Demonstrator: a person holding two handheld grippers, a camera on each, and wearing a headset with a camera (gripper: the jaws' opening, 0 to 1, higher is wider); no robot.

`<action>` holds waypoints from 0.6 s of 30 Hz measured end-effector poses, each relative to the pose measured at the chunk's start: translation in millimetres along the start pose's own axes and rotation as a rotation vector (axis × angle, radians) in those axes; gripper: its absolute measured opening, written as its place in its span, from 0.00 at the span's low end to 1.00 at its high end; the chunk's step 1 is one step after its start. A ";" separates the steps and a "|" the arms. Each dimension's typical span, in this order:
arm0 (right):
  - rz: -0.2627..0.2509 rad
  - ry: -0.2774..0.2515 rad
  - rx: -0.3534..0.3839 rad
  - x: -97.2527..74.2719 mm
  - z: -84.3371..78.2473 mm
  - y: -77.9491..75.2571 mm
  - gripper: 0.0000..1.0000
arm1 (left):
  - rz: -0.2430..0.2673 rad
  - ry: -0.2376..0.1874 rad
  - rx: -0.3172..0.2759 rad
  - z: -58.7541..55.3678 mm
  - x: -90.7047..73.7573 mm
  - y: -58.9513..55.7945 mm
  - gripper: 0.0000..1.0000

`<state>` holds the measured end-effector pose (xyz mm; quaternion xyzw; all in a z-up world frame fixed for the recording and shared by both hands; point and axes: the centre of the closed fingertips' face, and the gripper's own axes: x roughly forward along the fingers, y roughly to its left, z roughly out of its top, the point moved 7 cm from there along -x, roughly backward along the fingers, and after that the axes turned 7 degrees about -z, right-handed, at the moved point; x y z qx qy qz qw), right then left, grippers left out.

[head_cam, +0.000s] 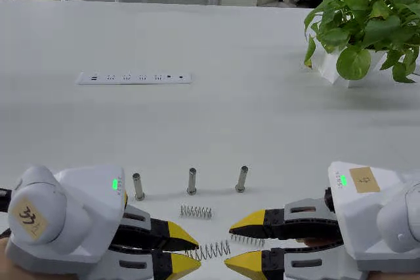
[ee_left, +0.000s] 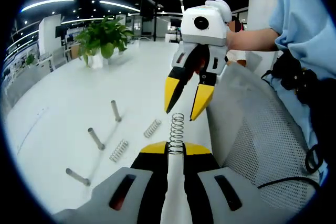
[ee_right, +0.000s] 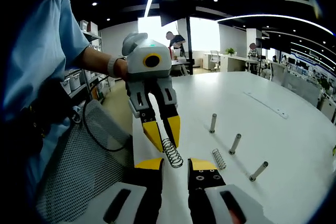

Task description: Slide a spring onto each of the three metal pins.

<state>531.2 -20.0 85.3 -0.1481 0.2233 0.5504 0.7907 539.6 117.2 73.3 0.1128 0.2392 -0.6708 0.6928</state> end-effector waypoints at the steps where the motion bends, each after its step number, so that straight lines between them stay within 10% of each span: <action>1: 0.002 -0.002 0.000 0.1 0.0 0.2 0.12 | -0.001 -0.003 -0.005 -0.1 0.0 -0.4 0.06; 18: 0.030 0.009 0.008 2.4 -4.1 3.9 0.07 | -0.019 -0.016 0.000 -0.8 -0.2 -5.3 0.06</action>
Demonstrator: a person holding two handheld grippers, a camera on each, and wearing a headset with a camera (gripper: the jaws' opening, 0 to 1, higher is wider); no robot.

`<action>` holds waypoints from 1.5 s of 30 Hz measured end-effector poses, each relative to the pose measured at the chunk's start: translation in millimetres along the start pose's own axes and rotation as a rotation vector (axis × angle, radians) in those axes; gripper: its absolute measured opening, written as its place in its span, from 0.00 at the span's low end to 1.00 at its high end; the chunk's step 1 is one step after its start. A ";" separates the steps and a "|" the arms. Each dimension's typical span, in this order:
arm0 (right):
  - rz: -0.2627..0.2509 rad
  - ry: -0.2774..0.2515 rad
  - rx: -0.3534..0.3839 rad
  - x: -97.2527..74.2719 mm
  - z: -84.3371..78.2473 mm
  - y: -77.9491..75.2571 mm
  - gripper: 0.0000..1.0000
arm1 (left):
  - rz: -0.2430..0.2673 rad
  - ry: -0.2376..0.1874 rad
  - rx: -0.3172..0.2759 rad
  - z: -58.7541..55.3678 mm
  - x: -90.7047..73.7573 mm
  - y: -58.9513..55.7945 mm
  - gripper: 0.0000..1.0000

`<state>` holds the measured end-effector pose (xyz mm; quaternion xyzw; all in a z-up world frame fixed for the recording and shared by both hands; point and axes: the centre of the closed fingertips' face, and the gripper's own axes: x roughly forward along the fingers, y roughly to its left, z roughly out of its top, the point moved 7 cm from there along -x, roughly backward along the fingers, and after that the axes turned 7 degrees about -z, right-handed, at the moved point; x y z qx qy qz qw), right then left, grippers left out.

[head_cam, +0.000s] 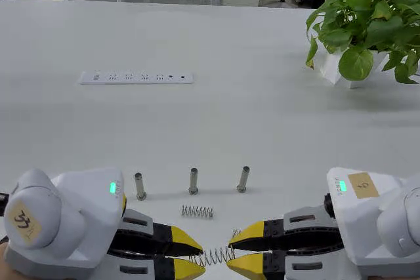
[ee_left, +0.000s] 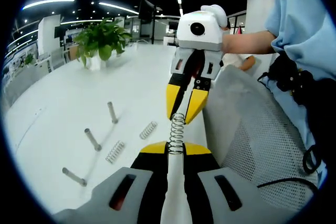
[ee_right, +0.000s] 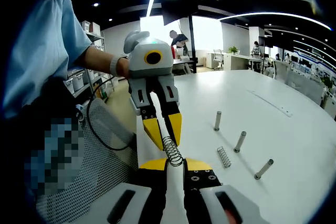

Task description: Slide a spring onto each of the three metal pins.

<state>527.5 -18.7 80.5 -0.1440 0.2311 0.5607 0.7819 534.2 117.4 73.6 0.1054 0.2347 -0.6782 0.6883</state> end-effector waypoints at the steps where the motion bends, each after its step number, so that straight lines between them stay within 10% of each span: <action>1: -0.001 0.000 -0.001 -0.2 0.1 0.0 0.07 | 0.001 0.001 -0.001 -0.1 0.1 0.1 0.06; 33: -0.010 0.008 -0.135 -0.2 24.9 5.5 0.07 | 0.015 0.030 -0.020 -3.8 12.4 1.4 0.06; 39: 0.013 0.082 -0.174 0.7 21.9 8.1 0.25 | 0.012 0.036 -0.011 -4.0 13.6 0.8 0.06; 45: 0.053 0.134 -0.246 3.0 26.2 4.8 0.21 | 0.003 0.051 0.014 -2.9 16.7 0.1 0.06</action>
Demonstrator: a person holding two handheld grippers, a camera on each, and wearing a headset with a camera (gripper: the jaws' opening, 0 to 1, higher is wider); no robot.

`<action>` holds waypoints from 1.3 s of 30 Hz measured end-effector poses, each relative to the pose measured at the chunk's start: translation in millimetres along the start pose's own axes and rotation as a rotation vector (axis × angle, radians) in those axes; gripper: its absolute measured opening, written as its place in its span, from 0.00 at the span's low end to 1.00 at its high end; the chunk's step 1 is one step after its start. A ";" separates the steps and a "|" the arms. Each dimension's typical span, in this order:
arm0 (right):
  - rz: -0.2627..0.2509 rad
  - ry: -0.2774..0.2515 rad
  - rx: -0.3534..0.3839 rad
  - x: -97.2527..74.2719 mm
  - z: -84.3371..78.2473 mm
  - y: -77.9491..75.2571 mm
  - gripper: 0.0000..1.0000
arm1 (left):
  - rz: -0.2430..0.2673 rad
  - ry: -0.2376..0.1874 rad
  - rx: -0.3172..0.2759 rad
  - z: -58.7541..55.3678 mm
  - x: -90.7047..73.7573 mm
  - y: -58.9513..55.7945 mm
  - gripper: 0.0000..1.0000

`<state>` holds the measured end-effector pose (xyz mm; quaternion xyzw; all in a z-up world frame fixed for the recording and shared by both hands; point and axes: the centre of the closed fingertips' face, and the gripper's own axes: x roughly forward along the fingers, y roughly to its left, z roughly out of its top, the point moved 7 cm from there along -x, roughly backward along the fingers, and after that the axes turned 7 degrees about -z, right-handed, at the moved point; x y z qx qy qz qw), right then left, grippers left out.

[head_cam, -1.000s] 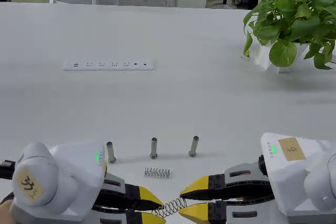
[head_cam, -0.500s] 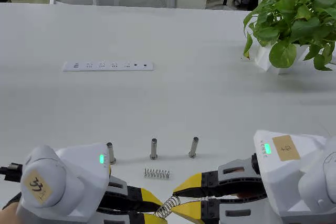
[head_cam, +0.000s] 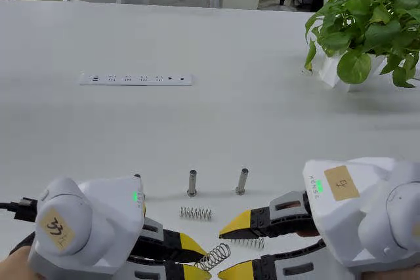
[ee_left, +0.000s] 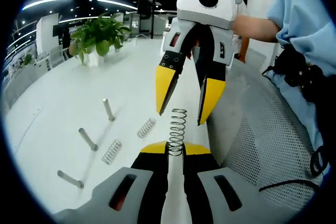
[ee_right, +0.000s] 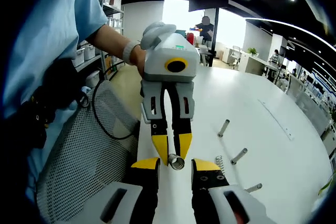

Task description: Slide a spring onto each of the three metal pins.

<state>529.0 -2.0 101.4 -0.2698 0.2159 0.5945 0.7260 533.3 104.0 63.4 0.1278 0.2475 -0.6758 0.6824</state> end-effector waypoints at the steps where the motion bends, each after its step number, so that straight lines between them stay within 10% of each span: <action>1: 0.015 0.015 -0.021 0.3 -0.3 0.1 0.20 | -0.002 0.002 0.003 0.1 0.7 -0.4 0.06; 39: 0.186 0.145 -0.151 14.7 -0.8 -0.6 0.08 | 0.000 -0.043 -0.004 3.8 9.7 -5.5 0.06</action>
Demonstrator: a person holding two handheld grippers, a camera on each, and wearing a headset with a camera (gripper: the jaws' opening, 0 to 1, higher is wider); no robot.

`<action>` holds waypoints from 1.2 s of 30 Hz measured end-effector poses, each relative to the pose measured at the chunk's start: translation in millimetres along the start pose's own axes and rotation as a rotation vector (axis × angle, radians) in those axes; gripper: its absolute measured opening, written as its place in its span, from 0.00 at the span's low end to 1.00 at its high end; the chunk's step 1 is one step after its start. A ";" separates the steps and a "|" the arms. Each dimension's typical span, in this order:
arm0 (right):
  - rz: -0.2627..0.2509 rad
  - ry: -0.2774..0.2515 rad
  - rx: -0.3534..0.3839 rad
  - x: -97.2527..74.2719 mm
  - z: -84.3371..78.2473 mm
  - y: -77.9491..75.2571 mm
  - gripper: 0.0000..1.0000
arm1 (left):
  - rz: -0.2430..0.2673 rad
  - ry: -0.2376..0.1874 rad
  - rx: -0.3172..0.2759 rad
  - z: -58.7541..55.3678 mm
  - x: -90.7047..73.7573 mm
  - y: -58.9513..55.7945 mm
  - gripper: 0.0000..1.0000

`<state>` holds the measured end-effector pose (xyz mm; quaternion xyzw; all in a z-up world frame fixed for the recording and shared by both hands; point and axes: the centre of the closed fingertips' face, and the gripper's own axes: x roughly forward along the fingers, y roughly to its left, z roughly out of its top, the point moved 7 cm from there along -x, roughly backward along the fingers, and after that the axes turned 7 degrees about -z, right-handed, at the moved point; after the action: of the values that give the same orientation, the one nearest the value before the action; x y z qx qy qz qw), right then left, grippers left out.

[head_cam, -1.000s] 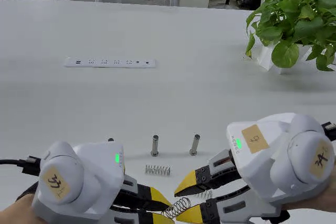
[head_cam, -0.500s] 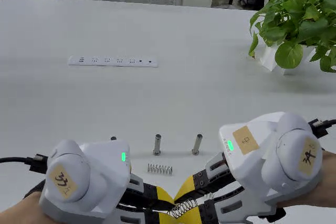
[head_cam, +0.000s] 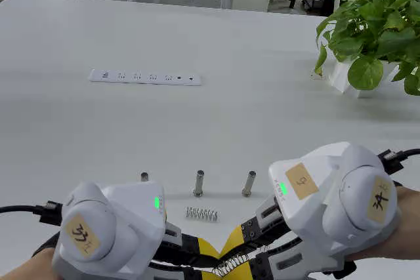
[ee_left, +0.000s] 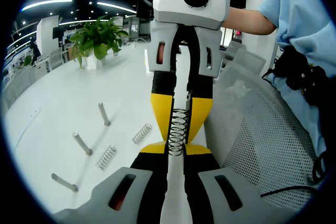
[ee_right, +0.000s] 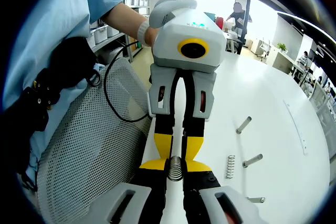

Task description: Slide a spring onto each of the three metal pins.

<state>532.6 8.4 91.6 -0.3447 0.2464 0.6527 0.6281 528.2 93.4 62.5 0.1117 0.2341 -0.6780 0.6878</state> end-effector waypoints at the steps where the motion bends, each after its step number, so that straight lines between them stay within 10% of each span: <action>1: 0.003 0.002 -0.003 0.6 0.2 -0.4 0.08 | 0.004 -0.002 -0.002 -0.6 -0.1 -0.1 0.07; 12: 0.026 0.013 -0.042 3.4 7.1 -10.8 0.08 | 0.109 -0.085 -0.088 -7.3 -10.1 4.9 0.09; 36: 0.022 0.096 -0.212 14.2 40.1 -68.0 0.08 | 0.573 -0.159 -0.264 -60.1 -70.0 17.2 0.71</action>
<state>594.6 54.0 114.1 -0.4373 0.2094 0.6648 0.5682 536.9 184.3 40.8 0.0296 0.2246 -0.4273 0.8753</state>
